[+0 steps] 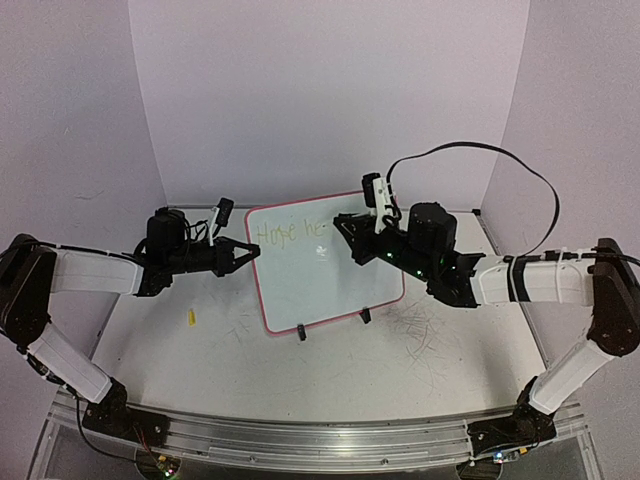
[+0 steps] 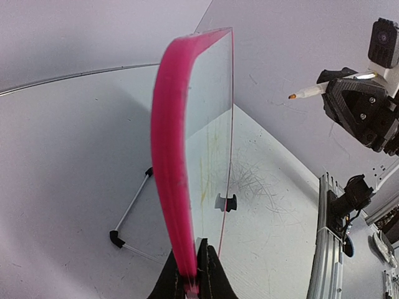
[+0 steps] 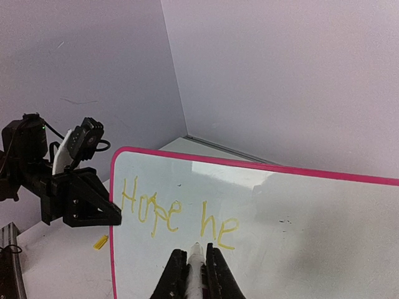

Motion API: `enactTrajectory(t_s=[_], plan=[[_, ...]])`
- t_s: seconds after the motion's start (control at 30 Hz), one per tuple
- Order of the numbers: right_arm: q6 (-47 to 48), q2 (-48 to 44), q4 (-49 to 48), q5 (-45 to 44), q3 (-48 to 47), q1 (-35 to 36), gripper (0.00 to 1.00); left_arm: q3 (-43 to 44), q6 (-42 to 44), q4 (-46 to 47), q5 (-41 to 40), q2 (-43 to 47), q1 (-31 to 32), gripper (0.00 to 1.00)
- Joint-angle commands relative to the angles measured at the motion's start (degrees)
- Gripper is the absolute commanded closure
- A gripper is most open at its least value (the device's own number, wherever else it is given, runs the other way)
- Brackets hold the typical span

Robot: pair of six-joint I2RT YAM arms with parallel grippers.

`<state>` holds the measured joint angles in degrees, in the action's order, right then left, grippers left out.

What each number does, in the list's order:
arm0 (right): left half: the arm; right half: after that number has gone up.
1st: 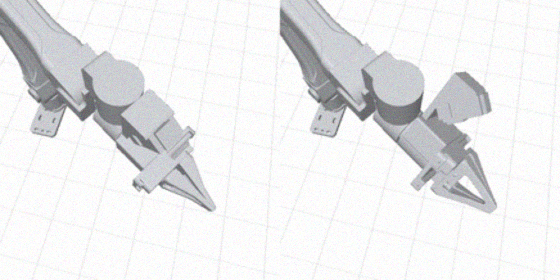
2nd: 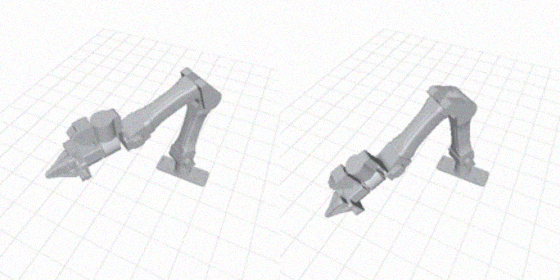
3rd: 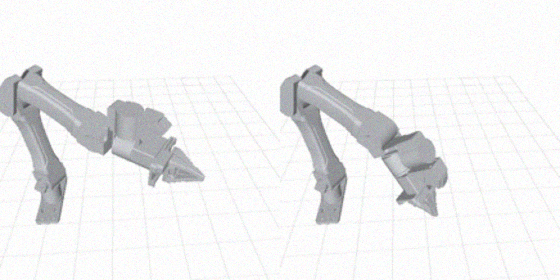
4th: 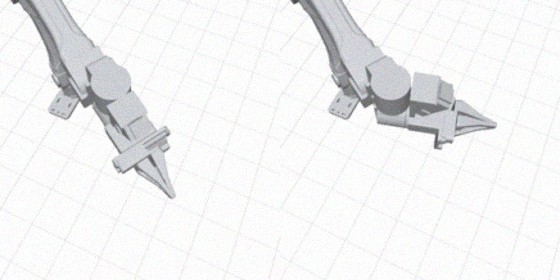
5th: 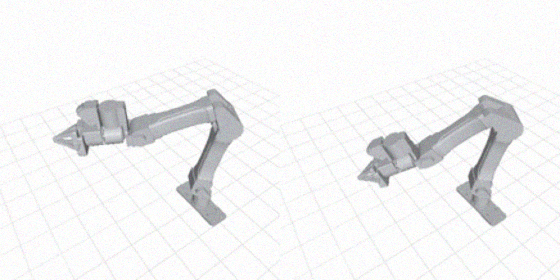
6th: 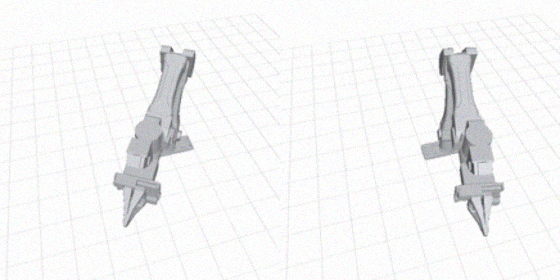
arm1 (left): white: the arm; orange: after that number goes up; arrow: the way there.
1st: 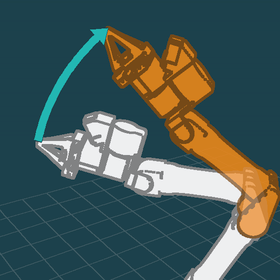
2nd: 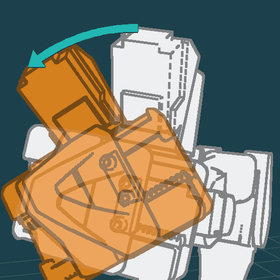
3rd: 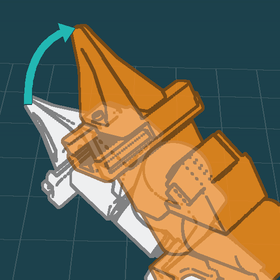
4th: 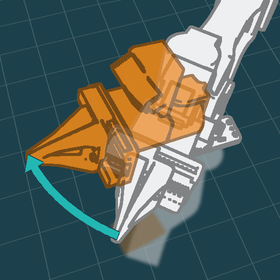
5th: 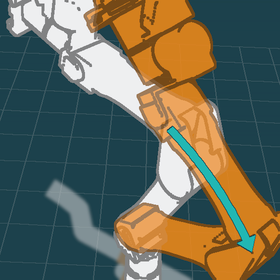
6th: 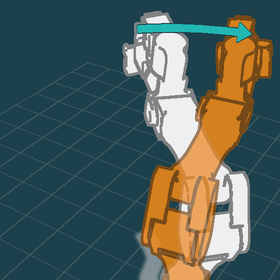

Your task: Write a sentence on the whiteboard

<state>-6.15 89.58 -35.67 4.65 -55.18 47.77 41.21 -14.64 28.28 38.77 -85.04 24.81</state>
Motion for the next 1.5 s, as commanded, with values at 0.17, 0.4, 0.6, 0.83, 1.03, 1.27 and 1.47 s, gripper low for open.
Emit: enactTrajectory(t_s=[0.17,0.4,0.6,0.83,1.03,1.27,1.47], plan=[[2.37,0.87,1.77,-0.75,-3.43,-0.18,1.00,1.91,6.64,-2.08,-6.83,1.02,-0.38,1.00],[2.76,2.81,3.49,-2.04,-5.74,-0.20,1.00,1.92,6.73,-2.27,-6.90,1.17,-0.33,1.00],[3.40,3.72,4.60,-2.52,-7.31,-0.19,1.00,2.11,6.73,-2.39,-6.75,1.07,-0.25,1.00],[3.78,4.02,6.20,-7.75,-7.94,-0.19,1.00,2.09,6.81,-2.52,-6.82,1.06,-0.26,1.00],[3.77,5.53,6.55,-9.54,-9.72,-0.18,1.00,2.25,6.81,-2.53,-6.65,0.58,-0.26,1.00],[3.64,7.51,6.18,-7.14,-11.65,-0.15,1.00,2.16,6.90,-2.62,-6.67,0.65,-0.20,1.00],[3.17,8.26,5.71,-8.52,-11.71,-0.16,1.00,2.19,7.02,-2.73,-6.83,0.74,-0.14,1.00]])
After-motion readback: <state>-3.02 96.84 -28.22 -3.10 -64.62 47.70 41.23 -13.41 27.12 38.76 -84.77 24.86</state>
